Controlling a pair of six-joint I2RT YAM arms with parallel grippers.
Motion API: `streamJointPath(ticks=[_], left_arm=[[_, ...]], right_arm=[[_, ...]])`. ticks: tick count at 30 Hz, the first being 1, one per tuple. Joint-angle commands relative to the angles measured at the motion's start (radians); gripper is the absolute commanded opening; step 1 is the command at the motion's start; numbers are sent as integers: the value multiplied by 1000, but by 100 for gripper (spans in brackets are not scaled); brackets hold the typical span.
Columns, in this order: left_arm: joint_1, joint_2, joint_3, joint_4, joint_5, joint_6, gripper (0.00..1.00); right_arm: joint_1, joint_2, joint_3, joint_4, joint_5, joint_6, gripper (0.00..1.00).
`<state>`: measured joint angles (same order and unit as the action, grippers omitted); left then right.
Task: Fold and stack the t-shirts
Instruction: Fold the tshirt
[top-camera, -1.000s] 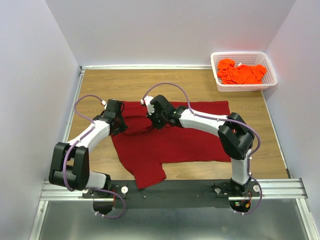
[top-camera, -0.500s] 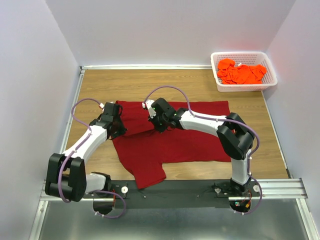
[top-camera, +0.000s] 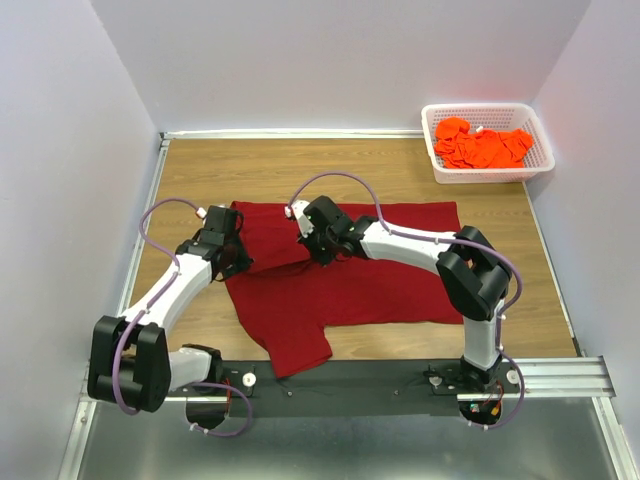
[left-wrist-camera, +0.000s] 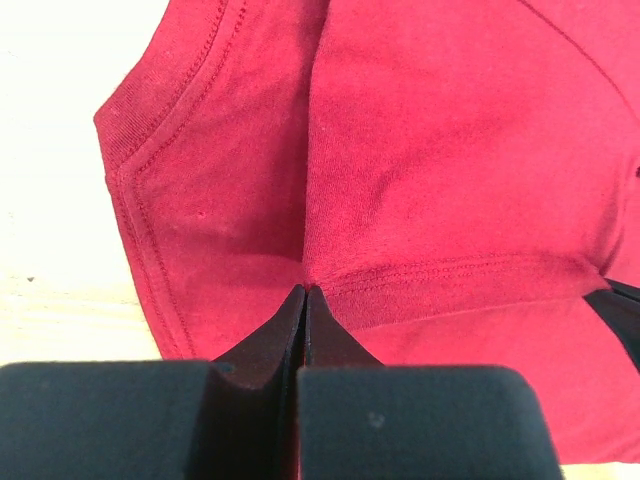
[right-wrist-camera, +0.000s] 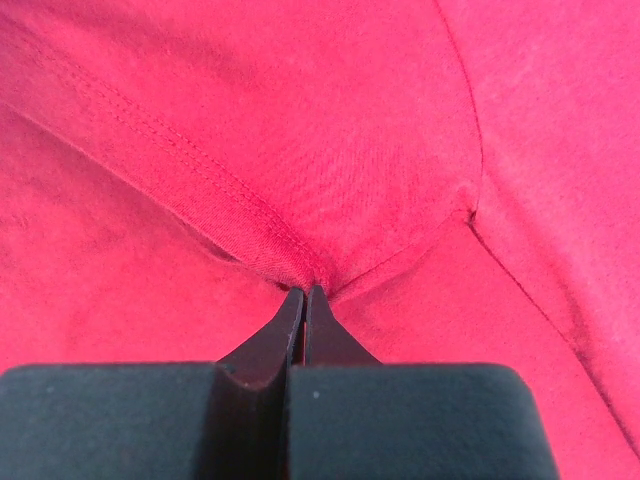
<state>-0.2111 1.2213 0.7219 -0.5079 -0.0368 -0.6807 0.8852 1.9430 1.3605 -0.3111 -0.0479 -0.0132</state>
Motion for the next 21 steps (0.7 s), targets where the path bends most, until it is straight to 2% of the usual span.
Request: streamJointPath(ticks=[1,7,13,16,18,19,21], left_arm=[[3,-23,-32,-17,6,-8,6],[3,3,-82,31,63,-11,6],[1,-5,-84,20,57,-19,9],[1,3,-85,16,63,-19,16],[-2,4,-88,11,72,-19,25],[-2,1,-88,9,78,-19,31],[-2,-3,-91,6,89,-17,36]], right_arm=[[3,-24,-21,-40,-29,-13,2],[1,8,-24,-48,-52,-10,2],[3,17,-26,-60,-49,-11,2],[3,19,-28,-74,-50,-11,4],[3,16,-29,-86,-64,-13,9],[3,11,-31,-94,-76,-8,14],[3,4,-31,-103,-87,-7,23]])
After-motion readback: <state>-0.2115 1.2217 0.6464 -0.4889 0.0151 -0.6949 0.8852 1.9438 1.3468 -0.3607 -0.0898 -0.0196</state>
